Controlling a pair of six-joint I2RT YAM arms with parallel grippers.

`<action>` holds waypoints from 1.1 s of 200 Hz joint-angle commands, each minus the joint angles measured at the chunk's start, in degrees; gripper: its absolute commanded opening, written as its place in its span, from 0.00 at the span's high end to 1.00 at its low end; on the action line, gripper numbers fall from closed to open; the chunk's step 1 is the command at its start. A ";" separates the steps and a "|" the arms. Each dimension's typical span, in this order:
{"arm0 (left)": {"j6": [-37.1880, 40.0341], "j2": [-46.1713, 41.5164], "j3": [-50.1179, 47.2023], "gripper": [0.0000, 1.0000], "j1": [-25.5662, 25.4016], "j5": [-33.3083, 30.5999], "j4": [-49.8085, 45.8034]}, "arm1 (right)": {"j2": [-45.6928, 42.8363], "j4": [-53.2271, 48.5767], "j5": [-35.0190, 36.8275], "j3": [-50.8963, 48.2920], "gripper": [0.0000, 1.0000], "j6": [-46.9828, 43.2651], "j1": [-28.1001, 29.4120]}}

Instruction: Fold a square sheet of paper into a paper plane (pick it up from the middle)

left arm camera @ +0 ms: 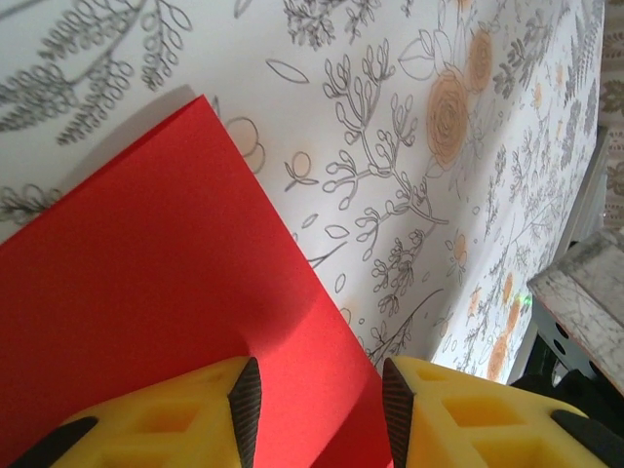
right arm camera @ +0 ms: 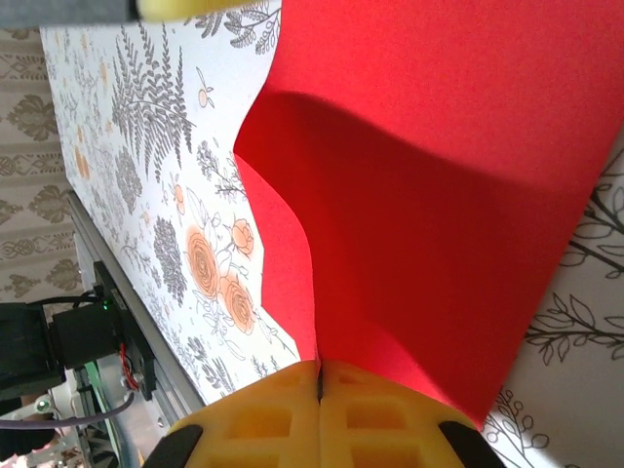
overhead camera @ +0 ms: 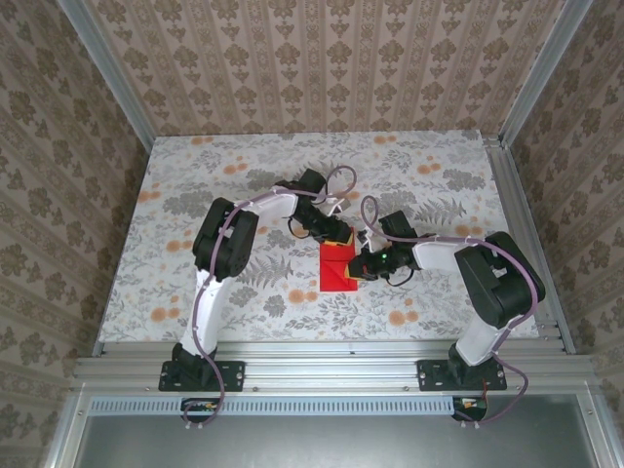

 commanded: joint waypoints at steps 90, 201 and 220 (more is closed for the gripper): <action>4.07 0.91 -4.68 0.58 -0.88 -1.90 -4.86 | 2.53 -5.69 3.28 3.53 1.00 -5.97 0.17; 4.04 0.46 -5.57 0.58 -0.48 -1.40 -4.41 | 3.69 -6.81 6.18 3.09 1.00 -7.95 -0.13; 4.07 0.46 -5.70 0.58 -0.45 -1.49 -4.41 | 3.60 -6.85 6.44 3.01 1.00 -7.90 -0.26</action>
